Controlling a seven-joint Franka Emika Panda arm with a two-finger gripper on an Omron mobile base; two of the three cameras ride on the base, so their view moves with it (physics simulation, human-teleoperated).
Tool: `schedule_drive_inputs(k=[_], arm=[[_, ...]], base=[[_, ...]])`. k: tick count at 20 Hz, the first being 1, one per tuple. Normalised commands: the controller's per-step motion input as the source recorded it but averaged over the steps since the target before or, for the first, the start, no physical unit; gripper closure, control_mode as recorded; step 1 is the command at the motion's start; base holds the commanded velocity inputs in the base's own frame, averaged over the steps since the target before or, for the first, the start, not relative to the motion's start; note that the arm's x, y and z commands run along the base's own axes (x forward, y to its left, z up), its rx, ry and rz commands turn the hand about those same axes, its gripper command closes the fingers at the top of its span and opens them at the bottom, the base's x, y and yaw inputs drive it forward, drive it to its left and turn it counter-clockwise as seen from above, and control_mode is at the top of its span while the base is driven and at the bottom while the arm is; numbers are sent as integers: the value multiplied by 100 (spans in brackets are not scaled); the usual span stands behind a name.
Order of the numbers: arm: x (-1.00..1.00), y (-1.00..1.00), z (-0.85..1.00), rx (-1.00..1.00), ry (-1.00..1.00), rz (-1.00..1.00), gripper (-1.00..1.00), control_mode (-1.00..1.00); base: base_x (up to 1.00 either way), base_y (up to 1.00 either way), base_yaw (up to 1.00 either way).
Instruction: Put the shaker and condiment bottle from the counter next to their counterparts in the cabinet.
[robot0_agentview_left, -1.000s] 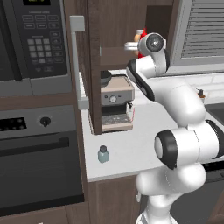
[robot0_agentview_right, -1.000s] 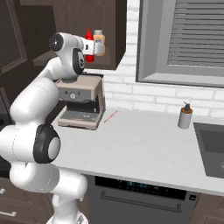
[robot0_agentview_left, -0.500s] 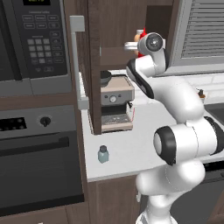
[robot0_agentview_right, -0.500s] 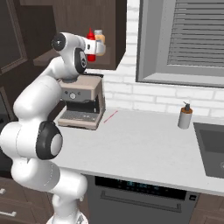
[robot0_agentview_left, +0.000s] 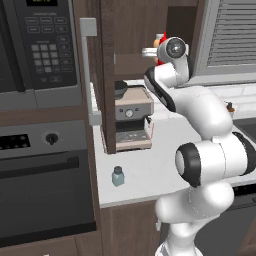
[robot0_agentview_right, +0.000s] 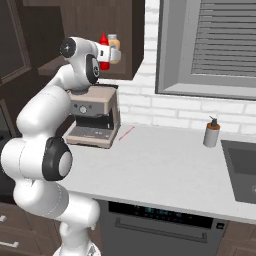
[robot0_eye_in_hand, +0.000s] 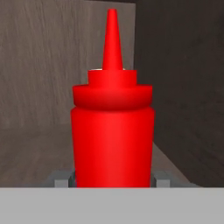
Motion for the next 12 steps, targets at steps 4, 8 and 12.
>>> schedule_drive_inputs(k=[4, 8, 12], arm=[[0, 0, 0, 0, -1, 0, -100, -100], [0, 0, 0, 0, -1, 0, -100, -100], [-6, 0, 0, 0, -5, 0, -100, -100]], base=[[0, 0, 0], [0, 0, 0], [0, 0, 0]])
